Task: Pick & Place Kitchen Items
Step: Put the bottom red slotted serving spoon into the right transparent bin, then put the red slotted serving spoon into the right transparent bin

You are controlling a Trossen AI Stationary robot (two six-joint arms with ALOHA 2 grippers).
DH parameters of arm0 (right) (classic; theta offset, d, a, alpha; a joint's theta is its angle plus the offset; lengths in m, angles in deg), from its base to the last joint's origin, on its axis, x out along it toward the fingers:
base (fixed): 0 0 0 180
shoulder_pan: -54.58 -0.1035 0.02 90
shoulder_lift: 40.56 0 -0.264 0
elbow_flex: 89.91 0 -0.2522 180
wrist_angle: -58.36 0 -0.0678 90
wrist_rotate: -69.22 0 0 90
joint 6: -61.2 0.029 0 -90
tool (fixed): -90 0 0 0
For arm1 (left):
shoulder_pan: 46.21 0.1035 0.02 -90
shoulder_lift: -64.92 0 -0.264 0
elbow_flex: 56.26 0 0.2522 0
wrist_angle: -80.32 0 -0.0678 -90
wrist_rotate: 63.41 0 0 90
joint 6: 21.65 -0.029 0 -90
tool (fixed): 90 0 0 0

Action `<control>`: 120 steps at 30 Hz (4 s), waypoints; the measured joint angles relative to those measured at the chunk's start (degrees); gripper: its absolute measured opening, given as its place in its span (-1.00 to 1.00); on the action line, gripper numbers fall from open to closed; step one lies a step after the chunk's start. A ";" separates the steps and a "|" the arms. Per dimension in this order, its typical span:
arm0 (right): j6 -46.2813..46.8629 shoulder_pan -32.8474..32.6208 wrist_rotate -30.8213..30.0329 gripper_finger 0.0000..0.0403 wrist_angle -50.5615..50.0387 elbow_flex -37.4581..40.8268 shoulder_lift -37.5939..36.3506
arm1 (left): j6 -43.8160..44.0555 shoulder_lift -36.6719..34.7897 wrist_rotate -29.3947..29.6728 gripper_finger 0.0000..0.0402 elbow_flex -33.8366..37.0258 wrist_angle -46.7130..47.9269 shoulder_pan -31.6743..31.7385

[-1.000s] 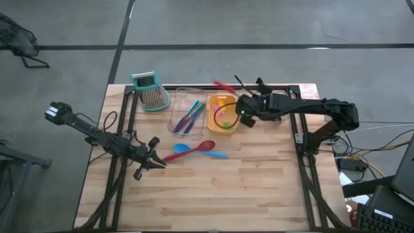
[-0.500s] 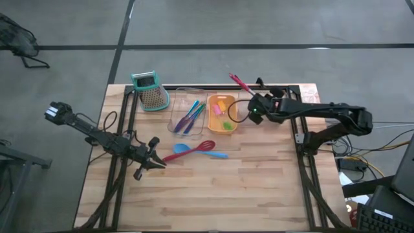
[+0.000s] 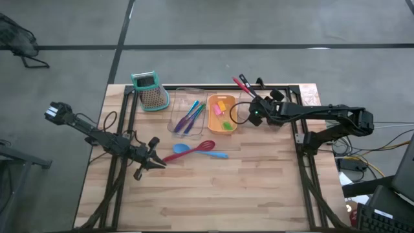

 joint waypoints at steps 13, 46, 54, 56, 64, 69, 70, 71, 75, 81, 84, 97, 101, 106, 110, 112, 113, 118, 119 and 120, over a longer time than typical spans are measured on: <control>-1.31 -0.13 1.45 -0.12 2.70 -0.36 0.00 | 0.00 0.00 0.00 -0.75 0.00 0.00 -0.01; -8.25 -22.99 15.22 -0.16 35.26 -0.78 2.98 | 0.00 0.00 0.00 -0.75 -0.01 0.00 -0.01; -10.57 -29.28 15.22 -0.10 34.60 -11.80 13.05 | 0.00 -0.02 0.00 -0.75 -0.02 -0.02 0.00; -12.53 -30.41 15.22 -0.07 32.05 -15.96 16.72 | 0.00 -0.02 0.00 -0.75 -0.02 0.00 -0.02; -17.12 -30.82 16.19 0.00 22.78 -31.75 31.82 | 0.00 0.00 0.00 -0.75 0.00 0.00 -0.01; -20.35 -31.11 16.58 -0.05 19.27 -40.39 40.12 | 0.00 0.00 0.00 -0.75 -0.02 -0.02 -0.02; -20.94 -31.20 16.59 -0.06 18.65 -42.05 41.57 | 0.00 0.00 0.00 -0.75 -0.02 -0.02 -0.02; -21.48 -31.36 16.76 -0.07 18.48 -43.60 42.87 | 0.00 0.00 0.00 -0.75 0.00 -0.01 0.01; -23.24 -31.58 19.70 -0.13 16.86 -49.15 48.04 | 0.00 0.00 0.00 -0.75 0.00 0.00 -0.02; -24.08 -31.35 20.13 -0.20 12.44 -55.75 54.67 | 0.00 0.00 0.00 -0.75 0.00 0.00 -0.02; -24.50 -30.87 20.17 -0.23 9.83 -58.53 57.82 | 0.00 0.00 0.00 -0.75 0.00 -0.02 -0.01; -24.18 -28.51 20.30 -0.10 4.03 -64.83 64.31 | 0.00 0.00 -0.02 -0.75 -0.02 0.01 0.01; -22.56 -27.89 20.86 -0.09 3.94 -64.42 64.37 | 0.00 0.02 -0.02 -0.75 -0.02 0.00 -0.02; -22.16 -27.66 21.28 -0.22 3.58 -63.89 64.37 | 0.00 0.02 0.00 -0.75 -0.04 -0.02 0.01; -22.29 -27.78 21.22 -0.44 2.89 -64.08 64.37 | 0.00 0.02 0.00 -0.75 -0.04 -0.02 0.00; -22.41 -27.74 20.96 -0.58 2.56 -64.22 64.37 | 0.00 0.02 0.00 -0.75 -0.04 -0.02 -0.02; -22.62 -27.74 20.95 -0.65 2.33 -64.31 64.36 | 0.00 0.02 0.00 -0.75 -0.04 -0.02 -0.02; -22.64 -28.14 20.82 -0.78 1.68 -64.25 63.70 | 0.00 0.04 0.00 -0.75 -0.04 -0.02 -0.02; -22.41 -28.22 20.84 -0.78 1.46 -64.17 63.44 | 0.00 0.04 0.00 -0.75 -0.04 -0.02 -0.01; -22.15 -28.42 21.04 -0.78 1.35 -64.14 63.13 | 0.00 0.04 0.00 -0.75 -0.04 0.00 0.01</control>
